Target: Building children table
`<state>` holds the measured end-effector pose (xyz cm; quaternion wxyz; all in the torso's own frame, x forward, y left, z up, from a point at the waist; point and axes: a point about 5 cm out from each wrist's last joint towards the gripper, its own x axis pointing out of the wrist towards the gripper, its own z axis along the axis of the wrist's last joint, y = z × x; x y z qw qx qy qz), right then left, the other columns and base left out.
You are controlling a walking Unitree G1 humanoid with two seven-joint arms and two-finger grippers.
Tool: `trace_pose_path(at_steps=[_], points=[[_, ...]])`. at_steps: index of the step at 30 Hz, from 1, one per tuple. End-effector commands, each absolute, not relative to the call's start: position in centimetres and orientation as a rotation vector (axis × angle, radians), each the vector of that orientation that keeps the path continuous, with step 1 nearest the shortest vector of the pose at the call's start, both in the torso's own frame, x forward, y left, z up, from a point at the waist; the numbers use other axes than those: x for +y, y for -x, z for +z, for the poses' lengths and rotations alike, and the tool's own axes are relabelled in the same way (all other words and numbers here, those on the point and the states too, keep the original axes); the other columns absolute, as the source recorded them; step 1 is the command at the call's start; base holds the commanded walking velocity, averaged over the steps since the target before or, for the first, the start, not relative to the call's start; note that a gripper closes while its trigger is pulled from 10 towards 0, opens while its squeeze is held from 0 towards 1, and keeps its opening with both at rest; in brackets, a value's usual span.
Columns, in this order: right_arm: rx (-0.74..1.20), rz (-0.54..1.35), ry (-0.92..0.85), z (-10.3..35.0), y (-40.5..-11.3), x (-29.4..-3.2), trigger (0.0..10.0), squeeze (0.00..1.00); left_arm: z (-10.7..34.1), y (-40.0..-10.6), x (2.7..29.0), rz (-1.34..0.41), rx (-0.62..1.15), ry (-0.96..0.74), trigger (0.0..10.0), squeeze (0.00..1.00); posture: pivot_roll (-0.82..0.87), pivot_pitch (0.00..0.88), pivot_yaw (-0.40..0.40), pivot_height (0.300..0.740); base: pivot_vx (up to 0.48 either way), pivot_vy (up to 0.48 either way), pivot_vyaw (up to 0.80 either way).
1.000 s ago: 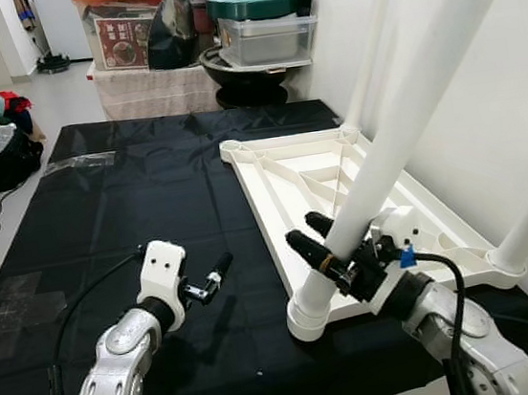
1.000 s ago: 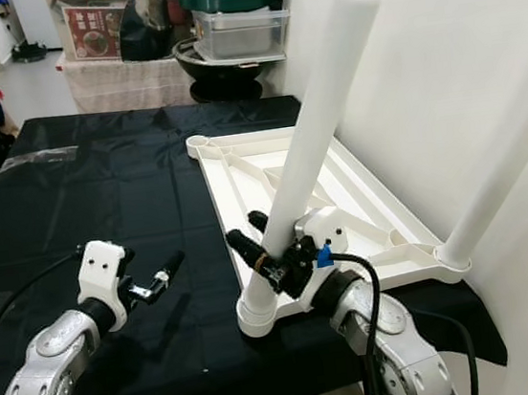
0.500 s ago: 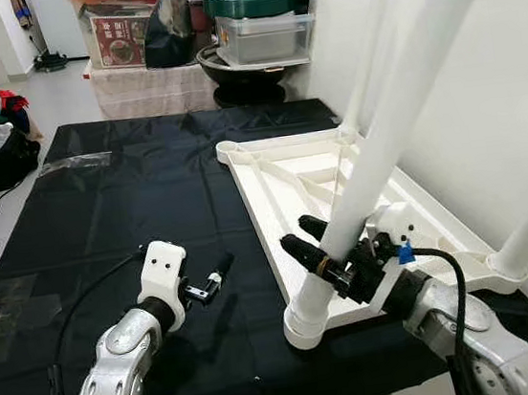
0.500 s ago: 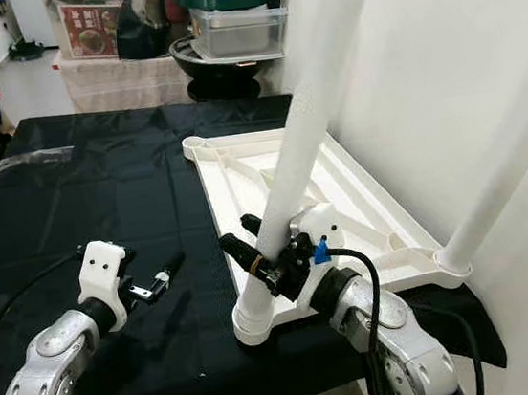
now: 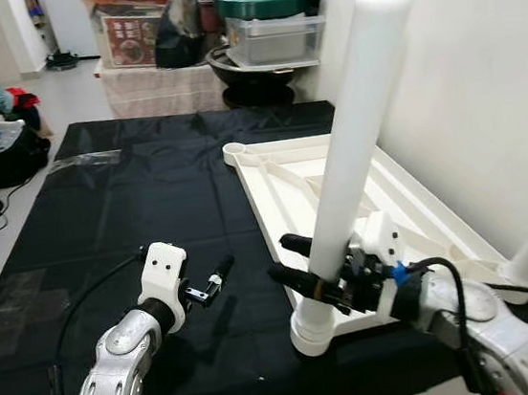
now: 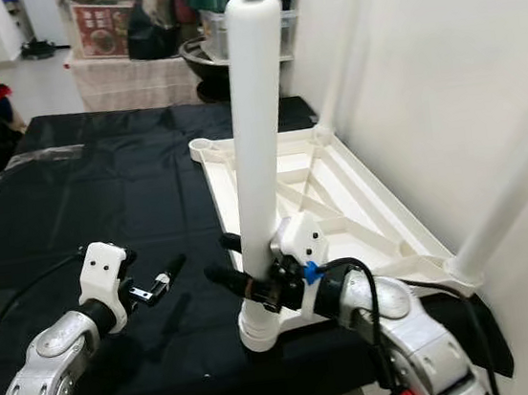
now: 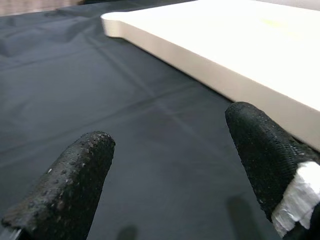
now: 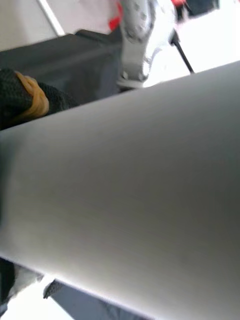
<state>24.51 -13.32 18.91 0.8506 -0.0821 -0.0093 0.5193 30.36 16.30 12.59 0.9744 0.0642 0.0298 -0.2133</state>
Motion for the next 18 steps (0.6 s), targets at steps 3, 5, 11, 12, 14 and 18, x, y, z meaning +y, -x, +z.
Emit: trace_pose_path(at_steps=[3, 5, 11, 12, 14, 18], points=[[0.200, 1.180, 0.131, 15.2, -23.7, -13.6, 0.0, 0.00, 12.3, -30.2, 16.3, -0.436, 0.073, -0.134, 10.0, 0.00, 0.07, 0.000, -0.113, 0.740, 0.000, 0.000, 0.00], [0.194, 1.246, 0.155, 15.3, -23.9, -14.0, 0.0, 0.00, 12.2, -30.2, 16.2, -0.436, 0.076, -0.129, 10.0, 0.00, 0.07, 0.000, -0.120, 0.740, 0.000, 0.000, 0.00], [0.160, 1.376, 0.135, 16.3, -24.9, -14.3, 0.0, 0.00, 12.1, -30.1, 16.2, -0.433, 0.081, -0.123, 10.0, 0.00, 0.09, 0.000, -0.130, 0.740, 0.000, 0.000, 0.00], [0.168, 1.394, 0.129, 16.3, -24.9, -14.3, 0.0, 0.00, 12.1, -30.1, 16.2, -0.431, 0.082, -0.123, 10.0, 0.00, 0.09, 0.000, -0.131, 0.740, 0.000, 0.000, 0.00], [0.177, 1.415, 0.129, 16.3, -25.0, -14.4, 0.0, 0.00, 12.0, -30.0, 16.3, -0.429, 0.084, -0.122, 10.0, 0.00, 0.09, 0.000, -0.134, 0.740, 0.000, 0.000, 0.00], [0.180, 1.472, 0.118, 16.4, -25.1, -14.6, 0.0, 0.00, 11.9, -29.9, 16.3, -0.427, 0.087, -0.118, 10.0, 0.00, 0.09, 0.000, -0.138, 0.740, 0.000, 0.000, 0.00]])
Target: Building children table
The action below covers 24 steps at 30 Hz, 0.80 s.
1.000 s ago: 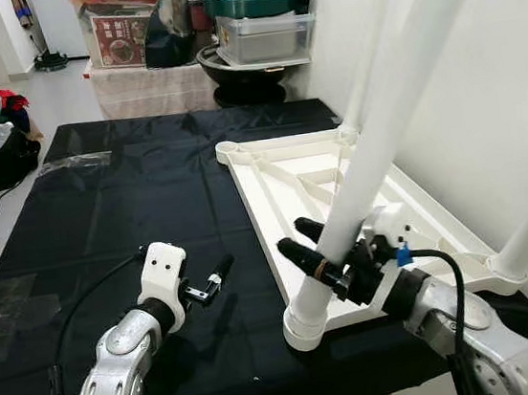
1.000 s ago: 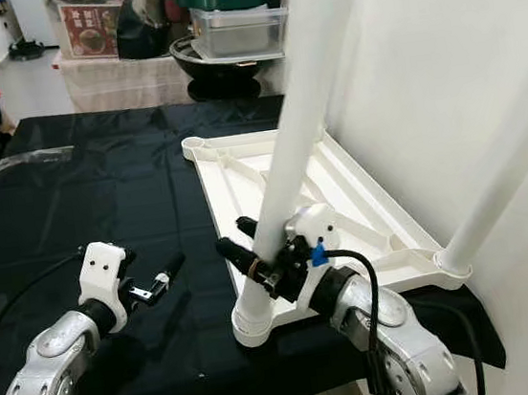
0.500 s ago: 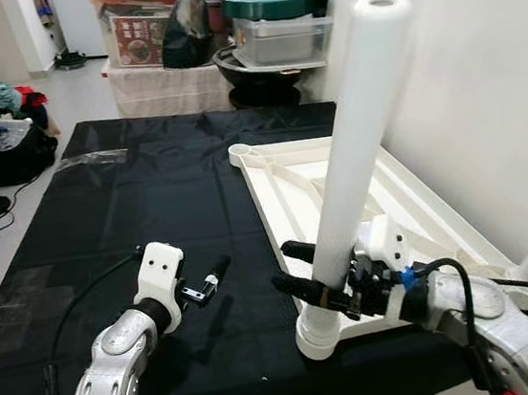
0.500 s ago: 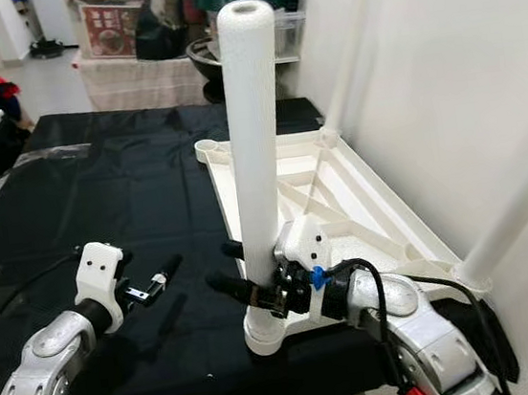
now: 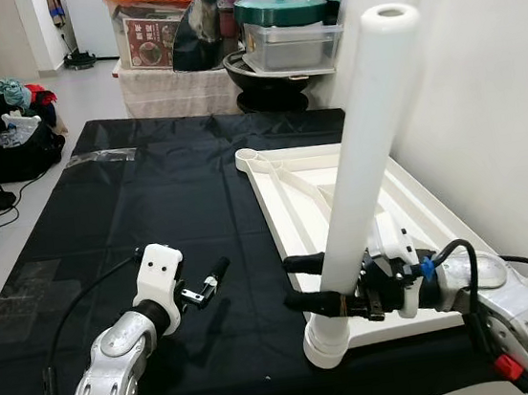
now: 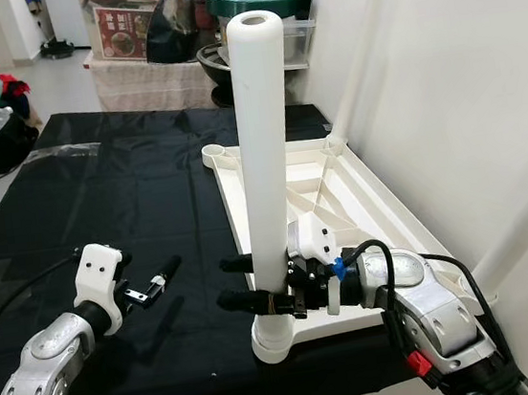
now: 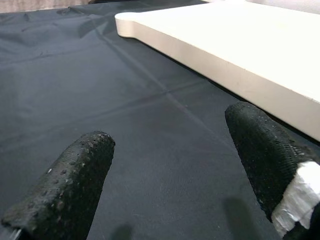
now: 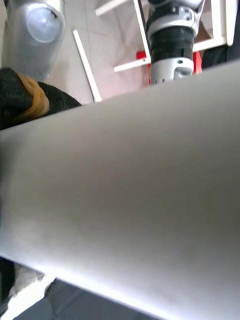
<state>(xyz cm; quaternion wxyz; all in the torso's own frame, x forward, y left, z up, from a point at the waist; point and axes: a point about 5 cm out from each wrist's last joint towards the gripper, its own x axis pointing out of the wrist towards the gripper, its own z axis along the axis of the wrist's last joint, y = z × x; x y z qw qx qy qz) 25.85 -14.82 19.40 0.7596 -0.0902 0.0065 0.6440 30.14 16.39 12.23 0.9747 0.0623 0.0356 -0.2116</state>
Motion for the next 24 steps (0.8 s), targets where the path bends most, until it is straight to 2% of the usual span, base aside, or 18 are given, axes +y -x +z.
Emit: trace_pose_path(at_steps=[1, 10, 17, 24], points=[[0.180, 1.472, 0.118, 16.4, -25.1, -14.6, 0.0, 0.00, 11.9, -29.9, 16.3, -0.427, 0.087, -0.118, 10.0, 0.00, 0.09, 0.000, -0.138, 0.740, 0.000, 0.000, 0.00], [0.140, 1.496, 0.071, 16.7, -25.8, -14.7, 0.0, 0.00, 11.7, -30.0, 16.2, -0.428, 0.096, -0.104, 10.0, 0.00, 0.09, 0.000, -0.136, 0.740, 0.000, 0.000, 0.00], [0.076, 1.453, -0.055, 17.5, -27.4, -14.5, 0.0, 0.00, 11.7, -30.1, 16.0, -0.434, 0.102, -0.098, 10.0, 0.00, 0.09, 0.000, -0.135, 0.740, 0.000, 0.000, 0.00], [0.053, 1.439, -0.081, 17.0, -27.3, -14.4, 0.0, 0.00, 11.6, -30.0, 16.1, -0.431, 0.105, -0.100, 10.0, 0.00, 0.09, 0.000, -0.132, 0.740, 0.000, 0.000, 0.00]])
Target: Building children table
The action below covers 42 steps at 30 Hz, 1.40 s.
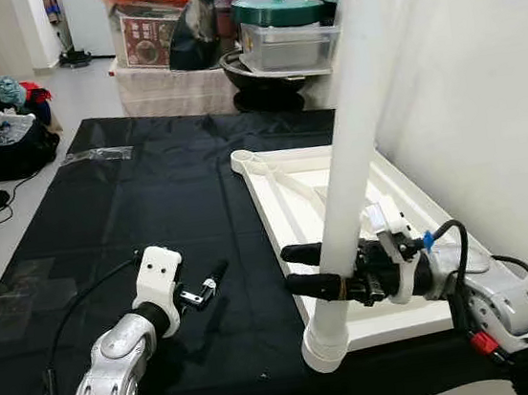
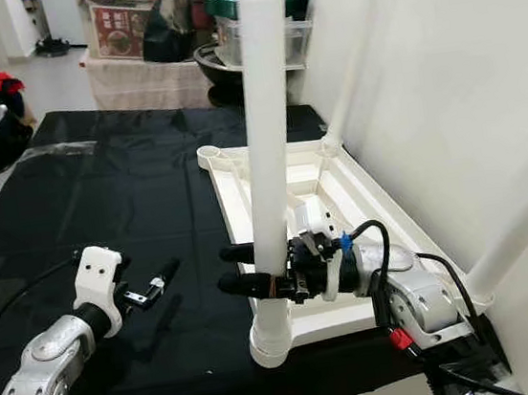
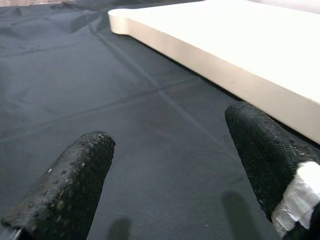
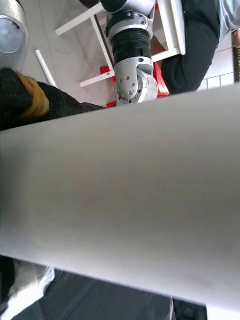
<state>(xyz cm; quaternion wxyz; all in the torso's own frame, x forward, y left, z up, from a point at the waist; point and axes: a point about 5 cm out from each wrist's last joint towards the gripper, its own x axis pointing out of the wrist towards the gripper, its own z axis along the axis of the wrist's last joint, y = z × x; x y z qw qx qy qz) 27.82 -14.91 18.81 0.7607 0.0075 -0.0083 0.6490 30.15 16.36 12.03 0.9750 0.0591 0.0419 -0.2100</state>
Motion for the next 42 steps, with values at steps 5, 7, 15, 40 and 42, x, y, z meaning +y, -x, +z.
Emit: trace_pose_path(at_steps=[5, 7, 15, 40, 42], points=[[0.051, 1.425, -0.090, 16.7, -26.9, -14.7, 0.0, 0.00, 11.6, -30.1, 16.0, -0.434, 0.104, -0.100, 10.0, 0.00, 0.08, 0.000, -0.126, 0.740, 0.000, 0.000, 0.00], [0.051, 1.420, -0.091, 16.6, -26.8, -14.8, 0.0, 0.00, 11.6, -30.1, 16.0, -0.436, 0.104, -0.100, 10.0, 0.00, 0.08, 0.000, -0.126, 0.740, 0.000, 0.000, 0.00], [0.057, 1.381, -0.078, 16.2, -26.6, -15.2, 0.0, 0.00, 11.6, -30.2, 16.0, -0.438, 0.105, -0.102, 10.0, 0.00, 0.08, 0.000, -0.122, 0.740, 0.000, 0.000, 0.00], [0.239, -0.193, -0.055, 11.6, -26.8, -20.2, 0.0, 0.00, 11.4, -30.6, 16.1, -0.435, 0.109, -0.111, 10.0, 0.00, 0.04, 0.000, -0.096, 0.740, 0.000, 0.000, 0.00], [0.239, -0.193, -0.055, 11.6, -26.8, -20.2, 0.0, 0.00, 11.4, -30.6, 16.1, -0.435, 0.109, -0.111, 10.0, 0.00, 0.04, 0.000, -0.096, 0.740, 0.000, 0.000, 0.00]])
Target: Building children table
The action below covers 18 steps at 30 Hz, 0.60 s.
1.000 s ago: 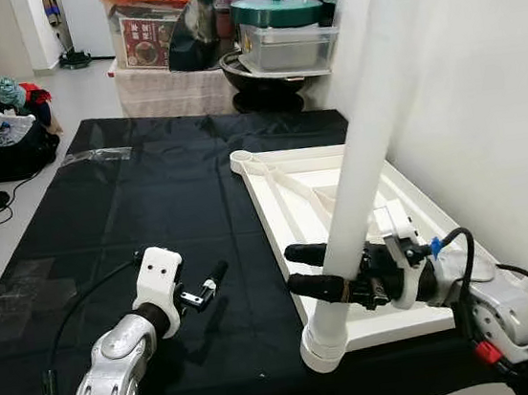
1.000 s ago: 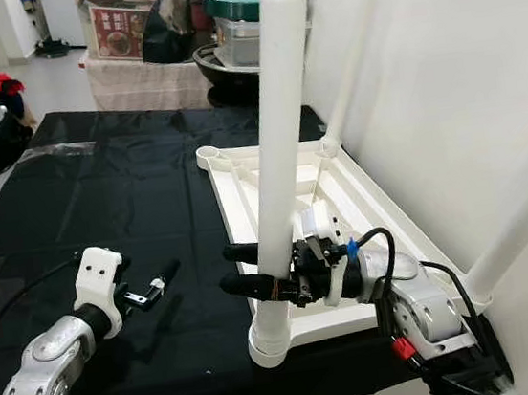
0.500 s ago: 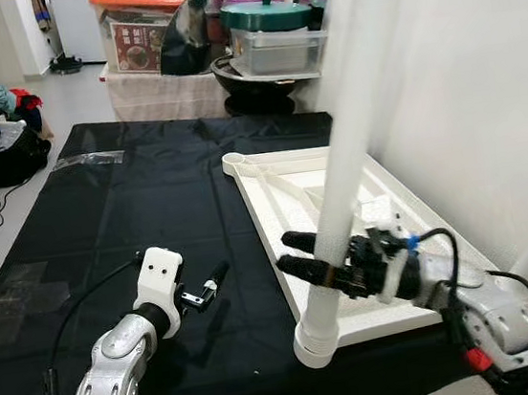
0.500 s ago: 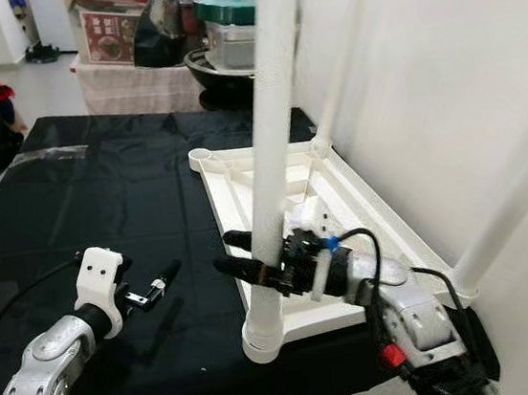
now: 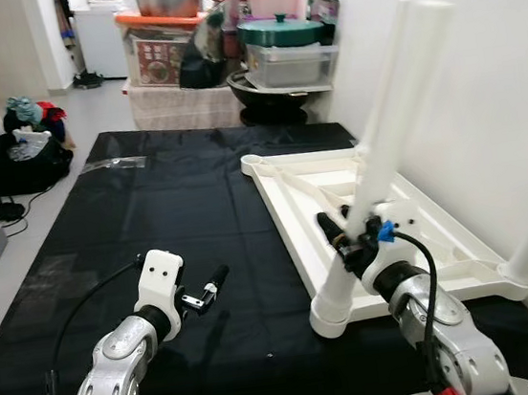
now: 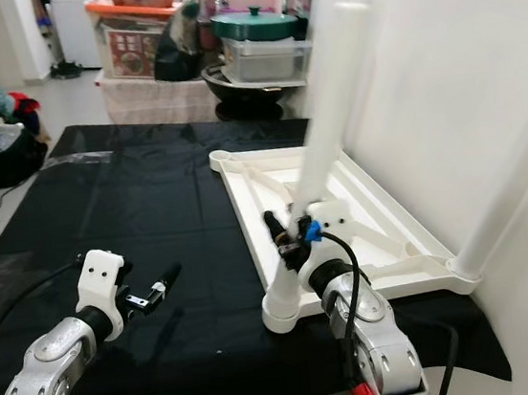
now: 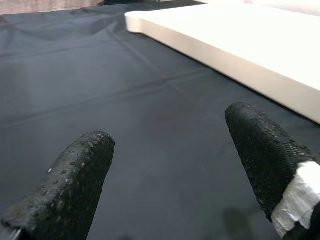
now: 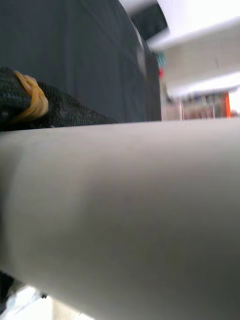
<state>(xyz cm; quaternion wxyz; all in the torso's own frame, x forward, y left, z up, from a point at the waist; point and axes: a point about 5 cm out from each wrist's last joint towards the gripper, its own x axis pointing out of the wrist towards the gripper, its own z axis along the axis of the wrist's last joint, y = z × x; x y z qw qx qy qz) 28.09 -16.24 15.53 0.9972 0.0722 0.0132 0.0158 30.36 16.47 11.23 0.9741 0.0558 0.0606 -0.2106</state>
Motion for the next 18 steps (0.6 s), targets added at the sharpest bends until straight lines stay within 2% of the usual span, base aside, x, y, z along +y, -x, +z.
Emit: trace_pose_path(at_steps=[1, 8, 17, 18], points=[[0.227, -0.301, -0.052, 11.7, -26.3, -20.6, 0.0, 0.00, 11.4, -30.6, 16.1, -0.437, 0.108, -0.111, 10.0, 0.00, 0.04, 0.000, -0.093, 0.740, 0.000, 0.000, 0.00], [0.198, -0.399, -0.026, 12.3, -26.3, -20.9, 0.0, 0.00, 11.5, -30.7, 16.0, -0.429, 0.104, -0.109, 10.0, 0.00, 0.04, 0.000, -0.103, 0.740, 0.000, 0.000, 0.00], [0.195, -0.401, 0.013, 12.7, -26.7, -20.2, 0.0, 0.00, 11.4, -30.7, 16.1, -0.419, 0.103, -0.107, 10.0, 0.00, 0.04, 0.000, -0.104, 0.740, 0.000, 0.000, 0.00], [0.188, -0.381, 0.024, 12.9, -26.8, -19.9, 2.9, 0.00, 11.4, -30.7, 16.1, -0.419, 0.104, -0.107, 10.0, 0.00, 0.04, 0.000, -0.102, 0.740, 0.000, 0.000, 0.00]])
